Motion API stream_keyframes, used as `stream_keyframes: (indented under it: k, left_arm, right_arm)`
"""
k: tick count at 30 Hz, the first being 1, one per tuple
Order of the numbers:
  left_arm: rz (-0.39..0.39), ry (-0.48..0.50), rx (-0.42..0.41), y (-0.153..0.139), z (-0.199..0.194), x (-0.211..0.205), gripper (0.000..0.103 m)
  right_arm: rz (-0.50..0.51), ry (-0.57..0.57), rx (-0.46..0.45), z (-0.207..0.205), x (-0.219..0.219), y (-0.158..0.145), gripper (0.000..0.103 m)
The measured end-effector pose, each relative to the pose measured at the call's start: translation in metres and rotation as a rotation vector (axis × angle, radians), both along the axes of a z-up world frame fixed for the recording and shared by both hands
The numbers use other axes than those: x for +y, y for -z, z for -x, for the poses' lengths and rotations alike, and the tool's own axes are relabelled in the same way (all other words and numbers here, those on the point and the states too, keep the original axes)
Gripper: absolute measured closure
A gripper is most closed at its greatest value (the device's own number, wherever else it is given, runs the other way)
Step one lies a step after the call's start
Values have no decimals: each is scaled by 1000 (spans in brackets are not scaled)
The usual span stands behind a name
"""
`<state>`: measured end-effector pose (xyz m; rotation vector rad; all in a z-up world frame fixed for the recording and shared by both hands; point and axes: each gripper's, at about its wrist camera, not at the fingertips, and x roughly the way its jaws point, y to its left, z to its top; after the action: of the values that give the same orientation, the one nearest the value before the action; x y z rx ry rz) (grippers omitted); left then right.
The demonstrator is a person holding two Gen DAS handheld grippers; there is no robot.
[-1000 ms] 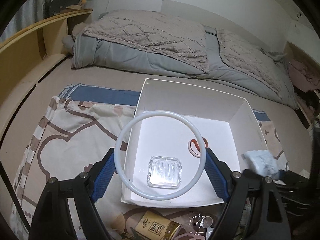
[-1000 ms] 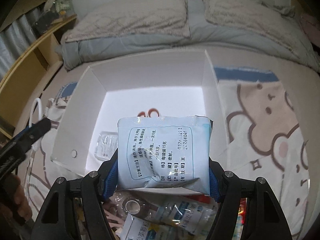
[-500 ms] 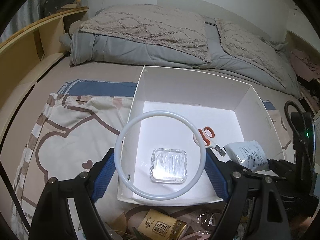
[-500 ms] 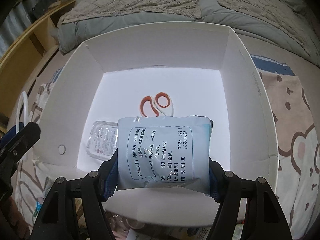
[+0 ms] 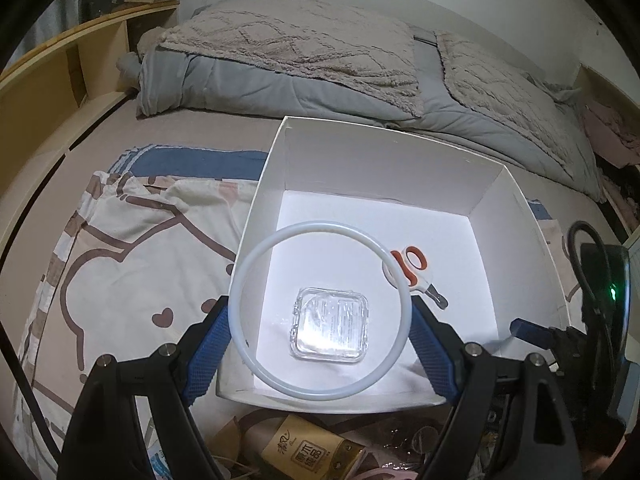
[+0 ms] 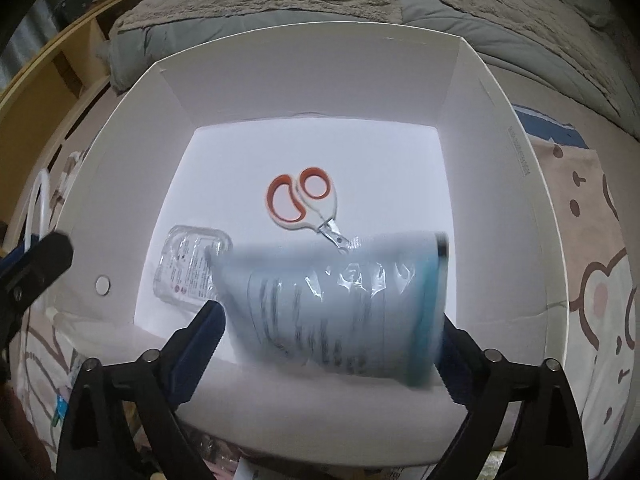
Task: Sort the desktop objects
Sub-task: 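Lower the medicine packet into the shoebox and open the right gripper while the left gripper lowers the ring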
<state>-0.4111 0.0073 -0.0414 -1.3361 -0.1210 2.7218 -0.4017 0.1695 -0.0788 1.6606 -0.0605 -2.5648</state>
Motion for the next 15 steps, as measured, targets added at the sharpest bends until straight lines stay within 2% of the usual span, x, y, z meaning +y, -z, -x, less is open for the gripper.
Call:
stream_keyframes:
  k: [3,15]
  left_arm:
    - [3,-8,2,-1,-2,1,18]
    - [-3,-9,14,-11,-6,11,18]
  right_arm:
    - [2,-19,17,-5,-3,-6,0]
    - [41,-11,100,-25,10,-36,0]
